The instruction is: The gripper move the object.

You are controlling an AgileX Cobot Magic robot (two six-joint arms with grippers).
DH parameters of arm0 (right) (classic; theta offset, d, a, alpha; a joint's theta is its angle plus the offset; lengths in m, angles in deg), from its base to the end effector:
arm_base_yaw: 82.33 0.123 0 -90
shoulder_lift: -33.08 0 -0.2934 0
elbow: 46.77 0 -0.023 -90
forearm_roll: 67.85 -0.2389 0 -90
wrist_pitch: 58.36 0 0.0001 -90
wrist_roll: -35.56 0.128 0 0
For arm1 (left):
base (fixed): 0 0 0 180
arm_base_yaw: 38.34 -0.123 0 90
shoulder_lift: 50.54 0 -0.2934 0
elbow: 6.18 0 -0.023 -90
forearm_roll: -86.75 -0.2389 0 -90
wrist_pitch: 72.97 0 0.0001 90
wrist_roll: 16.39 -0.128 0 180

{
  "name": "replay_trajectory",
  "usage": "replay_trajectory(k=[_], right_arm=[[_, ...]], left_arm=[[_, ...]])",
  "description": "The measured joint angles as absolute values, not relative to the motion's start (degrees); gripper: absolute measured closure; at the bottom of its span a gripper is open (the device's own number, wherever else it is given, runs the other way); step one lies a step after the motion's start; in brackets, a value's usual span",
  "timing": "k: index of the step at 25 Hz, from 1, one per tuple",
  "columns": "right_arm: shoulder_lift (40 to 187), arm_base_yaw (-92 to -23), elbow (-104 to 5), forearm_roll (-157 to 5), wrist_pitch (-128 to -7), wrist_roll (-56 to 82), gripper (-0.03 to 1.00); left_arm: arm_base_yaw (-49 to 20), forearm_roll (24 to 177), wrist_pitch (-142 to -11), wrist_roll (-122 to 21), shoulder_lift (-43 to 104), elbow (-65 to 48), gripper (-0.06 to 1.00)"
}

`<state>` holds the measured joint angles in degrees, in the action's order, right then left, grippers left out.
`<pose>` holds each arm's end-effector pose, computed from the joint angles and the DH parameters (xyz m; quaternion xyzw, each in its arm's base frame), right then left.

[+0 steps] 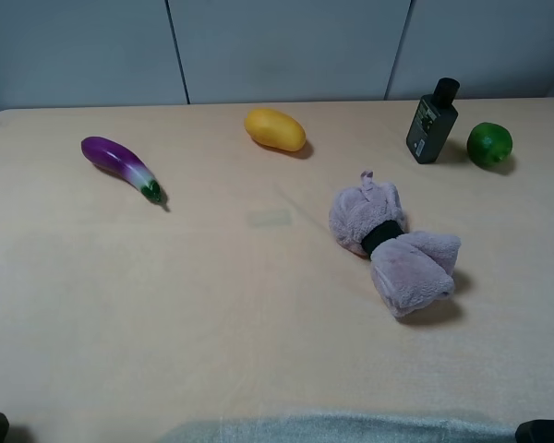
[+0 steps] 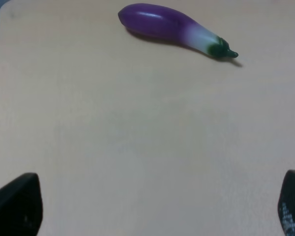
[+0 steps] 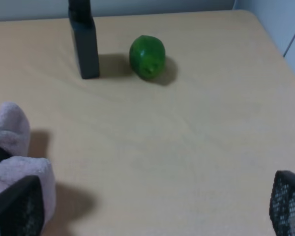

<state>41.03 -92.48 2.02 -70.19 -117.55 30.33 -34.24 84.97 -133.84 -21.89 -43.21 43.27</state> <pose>0.0122 0.0024 0.2579 0.0359 0.8468 -0.0507 0.5283 0.0098 0.0028 0.2511 0.0710 0.8525 0.0218 0.5174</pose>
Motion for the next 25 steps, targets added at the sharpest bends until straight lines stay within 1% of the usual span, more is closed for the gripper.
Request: replay_trajectory(k=[4, 9, 12, 25], right_arm=[[40.34, -91.26, 2.16, -69.79, -117.3, 30.33, 0.28], [40.27, -84.48, 2.16, -69.05, -117.25, 31.27, 0.28], [40.27, -81.96, 2.16, -67.85, -117.24, 32.59, 0.28], [40.27, -81.65, 2.16, -67.01, -117.19, 33.79, 0.28]], left_arm=[[-34.24, 84.97, -133.84, -21.89, -43.21, 43.27, -0.01], [-34.24, 84.97, -133.84, -21.89, -43.21, 43.27, -0.01], [-34.24, 84.97, -133.84, -21.89, -43.21, 43.27, -0.01], [-34.24, 84.97, -133.84, -21.89, -43.21, 43.27, -0.01]])
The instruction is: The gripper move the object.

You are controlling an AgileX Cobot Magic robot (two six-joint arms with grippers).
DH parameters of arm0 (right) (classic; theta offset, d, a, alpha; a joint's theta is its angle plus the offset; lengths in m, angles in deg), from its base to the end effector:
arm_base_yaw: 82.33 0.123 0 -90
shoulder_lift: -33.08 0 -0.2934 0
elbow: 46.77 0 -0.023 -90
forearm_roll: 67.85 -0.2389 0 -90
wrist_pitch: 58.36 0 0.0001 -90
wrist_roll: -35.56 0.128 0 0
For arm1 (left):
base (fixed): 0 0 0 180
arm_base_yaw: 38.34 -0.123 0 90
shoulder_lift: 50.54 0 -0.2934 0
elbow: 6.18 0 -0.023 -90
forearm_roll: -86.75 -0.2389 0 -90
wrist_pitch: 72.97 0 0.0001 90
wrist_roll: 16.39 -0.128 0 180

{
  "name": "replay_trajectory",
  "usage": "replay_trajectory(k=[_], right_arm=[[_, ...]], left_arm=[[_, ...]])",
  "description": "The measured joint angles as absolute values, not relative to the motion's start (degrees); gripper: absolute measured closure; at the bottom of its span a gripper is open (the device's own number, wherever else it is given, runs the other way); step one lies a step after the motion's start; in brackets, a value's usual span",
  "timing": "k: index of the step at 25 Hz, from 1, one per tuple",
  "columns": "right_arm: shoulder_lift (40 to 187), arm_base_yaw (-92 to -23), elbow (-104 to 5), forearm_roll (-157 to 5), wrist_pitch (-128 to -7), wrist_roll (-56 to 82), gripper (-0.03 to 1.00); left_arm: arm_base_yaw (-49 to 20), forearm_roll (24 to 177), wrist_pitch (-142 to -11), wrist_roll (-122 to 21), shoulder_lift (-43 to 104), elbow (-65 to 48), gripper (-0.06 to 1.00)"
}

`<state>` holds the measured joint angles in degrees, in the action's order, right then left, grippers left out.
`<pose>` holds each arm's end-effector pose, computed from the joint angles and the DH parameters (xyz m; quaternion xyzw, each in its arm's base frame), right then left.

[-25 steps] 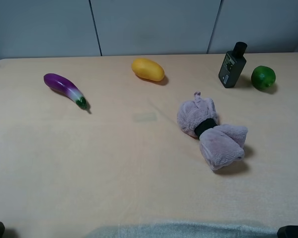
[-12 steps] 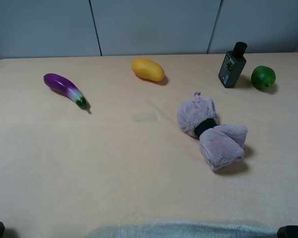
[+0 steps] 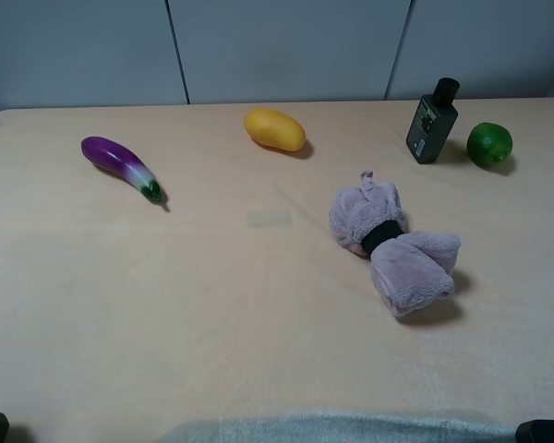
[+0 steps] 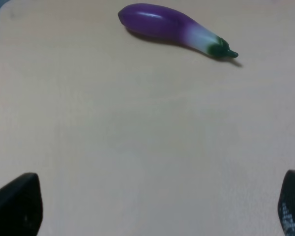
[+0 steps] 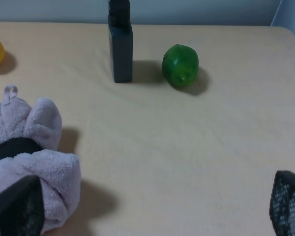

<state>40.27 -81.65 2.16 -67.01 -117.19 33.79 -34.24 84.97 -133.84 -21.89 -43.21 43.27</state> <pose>0.0104 -0.0015 0.2579 -0.0179 0.8429 -0.0124 0.5376 0.0098 0.0028 0.2511 0.0710 0.8525 0.0218 0.5174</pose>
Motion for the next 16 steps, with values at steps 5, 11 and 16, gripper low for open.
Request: replay_trajectory(k=[5, 11, 16], right_arm=[[40.27, -81.65, 2.16, -66.96, -117.19, 33.79, 0.28], [40.27, -81.65, 2.16, -66.96, -117.19, 33.79, 0.28], [40.27, -81.65, 2.16, -66.96, -117.19, 33.79, 0.28]], left_arm=[[-34.24, 84.97, -133.84, -21.89, -43.21, 43.27, -0.01], [-34.24, 84.97, -133.84, -21.89, -43.21, 43.27, -0.01], [-34.24, 84.97, -133.84, -21.89, -43.21, 43.27, -0.01]])
